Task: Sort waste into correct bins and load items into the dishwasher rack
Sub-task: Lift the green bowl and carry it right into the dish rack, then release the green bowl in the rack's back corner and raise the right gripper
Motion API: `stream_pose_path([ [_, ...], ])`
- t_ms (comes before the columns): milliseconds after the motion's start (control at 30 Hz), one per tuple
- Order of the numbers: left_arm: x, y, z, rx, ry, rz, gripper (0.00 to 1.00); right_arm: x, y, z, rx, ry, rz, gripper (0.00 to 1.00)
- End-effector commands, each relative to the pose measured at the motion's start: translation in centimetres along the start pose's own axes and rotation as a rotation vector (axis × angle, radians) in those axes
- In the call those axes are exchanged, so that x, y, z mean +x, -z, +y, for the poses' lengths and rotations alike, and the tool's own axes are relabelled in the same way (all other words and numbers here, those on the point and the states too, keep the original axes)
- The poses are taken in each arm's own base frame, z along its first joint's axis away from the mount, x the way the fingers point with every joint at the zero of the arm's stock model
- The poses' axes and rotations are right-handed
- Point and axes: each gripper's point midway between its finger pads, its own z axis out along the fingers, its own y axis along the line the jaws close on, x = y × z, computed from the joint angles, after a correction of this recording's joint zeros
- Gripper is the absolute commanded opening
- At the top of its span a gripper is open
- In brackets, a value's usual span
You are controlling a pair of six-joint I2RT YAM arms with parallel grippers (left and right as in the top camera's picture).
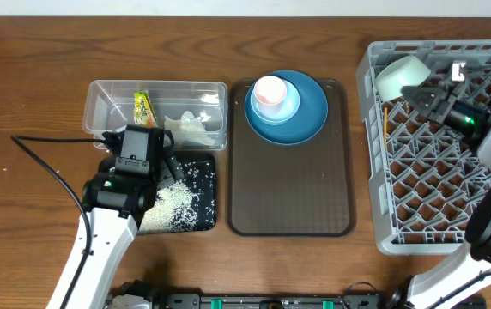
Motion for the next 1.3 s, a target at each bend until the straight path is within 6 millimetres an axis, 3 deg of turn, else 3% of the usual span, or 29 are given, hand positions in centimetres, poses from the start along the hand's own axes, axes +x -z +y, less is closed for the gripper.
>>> stream_pose_path([
  [0, -0.2, 0.0, 0.2, -0.011, -0.002, -0.003, 0.98, 0.2, 1.4, 0.1, -0.051, -0.045, -0.005, 0.17],
  [400, -0.2, 0.0, 0.2, -0.011, -0.002, -0.003, 0.98, 1.0, 5.3, -2.0, 0.024, -0.255, -0.072, 0.23],
  [567, -0.2, 0.0, 0.2, -0.011, -0.002, -0.003, 0.98, 2.5, 6.8, -3.7, 0.193, -0.309, -0.074, 0.21],
  [700, -0.2, 0.0, 0.2, -0.011, -0.002, -0.003, 0.98, 2.8, 7.9, -3.9, 0.376, -0.295, -0.057, 0.20],
  [900, -0.2, 0.0, 0.2, -0.010, -0.002, -0.003, 0.98, 1.1, 9.3, -0.4, 0.665, -0.117, -0.068, 0.19],
  [1067, -0.2, 0.0, 0.2, -0.010, -0.002, -0.003, 0.98, -0.3, 8.9, 3.8, 0.916, 0.116, -0.081, 0.17],
  [1167, -0.2, 0.0, 0.2, -0.010, -0.001, -0.004, 0.98, -0.6, 7.4, 6.1, 1.033, 0.277, -0.062, 0.16],
  [1267, -0.2, 0.0, 0.2, -0.011, -0.001, -0.004, 0.98, -0.3, 5.1, 6.9, 1.090, 0.396, -0.020, 0.16],
])
